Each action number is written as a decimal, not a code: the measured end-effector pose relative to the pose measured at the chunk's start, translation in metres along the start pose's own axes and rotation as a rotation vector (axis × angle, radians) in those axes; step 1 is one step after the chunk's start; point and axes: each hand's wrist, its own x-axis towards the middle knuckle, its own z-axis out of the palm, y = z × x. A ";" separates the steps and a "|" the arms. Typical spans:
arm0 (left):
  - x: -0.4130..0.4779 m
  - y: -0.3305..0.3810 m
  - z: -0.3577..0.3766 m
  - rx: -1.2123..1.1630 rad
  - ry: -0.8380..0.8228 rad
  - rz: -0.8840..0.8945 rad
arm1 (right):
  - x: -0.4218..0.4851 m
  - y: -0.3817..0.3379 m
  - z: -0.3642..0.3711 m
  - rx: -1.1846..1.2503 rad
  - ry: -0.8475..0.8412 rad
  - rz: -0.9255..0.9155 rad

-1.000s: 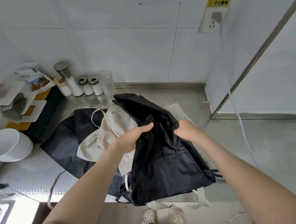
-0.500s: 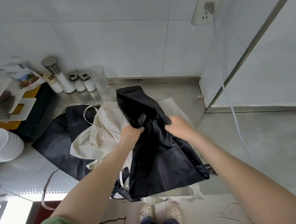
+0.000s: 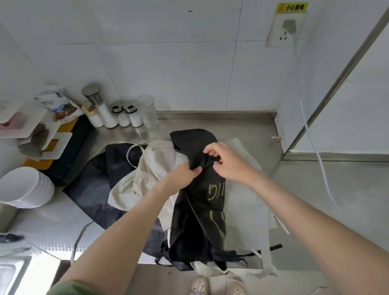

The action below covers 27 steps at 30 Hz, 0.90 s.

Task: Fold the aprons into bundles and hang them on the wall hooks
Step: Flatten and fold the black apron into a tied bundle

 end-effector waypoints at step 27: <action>-0.004 0.002 -0.046 0.859 0.349 0.315 | 0.001 0.003 -0.086 -0.576 -0.347 0.099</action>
